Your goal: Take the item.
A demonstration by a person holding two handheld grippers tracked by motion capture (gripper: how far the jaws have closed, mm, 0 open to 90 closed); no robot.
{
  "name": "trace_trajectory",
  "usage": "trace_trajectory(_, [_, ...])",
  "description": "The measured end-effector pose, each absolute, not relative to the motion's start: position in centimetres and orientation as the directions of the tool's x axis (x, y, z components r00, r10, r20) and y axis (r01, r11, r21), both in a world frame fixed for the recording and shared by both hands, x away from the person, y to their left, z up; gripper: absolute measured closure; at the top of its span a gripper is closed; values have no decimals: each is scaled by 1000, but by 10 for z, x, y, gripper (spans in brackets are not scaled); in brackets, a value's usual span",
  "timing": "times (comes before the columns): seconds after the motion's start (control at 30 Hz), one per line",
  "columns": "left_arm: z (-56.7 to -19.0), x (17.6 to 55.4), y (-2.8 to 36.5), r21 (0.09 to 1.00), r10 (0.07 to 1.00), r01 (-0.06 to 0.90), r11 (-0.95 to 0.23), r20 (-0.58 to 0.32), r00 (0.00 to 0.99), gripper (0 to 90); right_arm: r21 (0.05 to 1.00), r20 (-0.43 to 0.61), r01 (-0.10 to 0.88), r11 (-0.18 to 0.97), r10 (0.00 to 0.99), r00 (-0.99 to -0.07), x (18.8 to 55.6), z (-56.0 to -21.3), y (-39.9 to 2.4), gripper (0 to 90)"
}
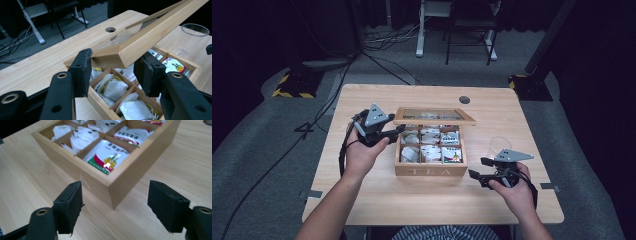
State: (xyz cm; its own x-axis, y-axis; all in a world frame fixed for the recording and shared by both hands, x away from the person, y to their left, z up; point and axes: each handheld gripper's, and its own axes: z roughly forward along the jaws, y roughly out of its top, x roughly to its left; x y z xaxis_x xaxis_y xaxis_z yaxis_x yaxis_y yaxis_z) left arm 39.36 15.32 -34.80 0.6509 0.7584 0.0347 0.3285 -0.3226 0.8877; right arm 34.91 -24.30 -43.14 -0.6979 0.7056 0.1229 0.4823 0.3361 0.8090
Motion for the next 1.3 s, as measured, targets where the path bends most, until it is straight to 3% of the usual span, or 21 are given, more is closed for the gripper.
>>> trace_trajectory(0.8, [-346, 396, 155, 884, 745, 327, -335, 37, 666, 491, 816, 101, 421, 397, 618, -779, 377, -399, -150, 524])
trace_trajectory(1.3, [-343, 401, 155, 881, 739, 335, -335, 26, 673, 480, 815, 96, 399, 419, 582, -808, 396, -404, -99, 541])
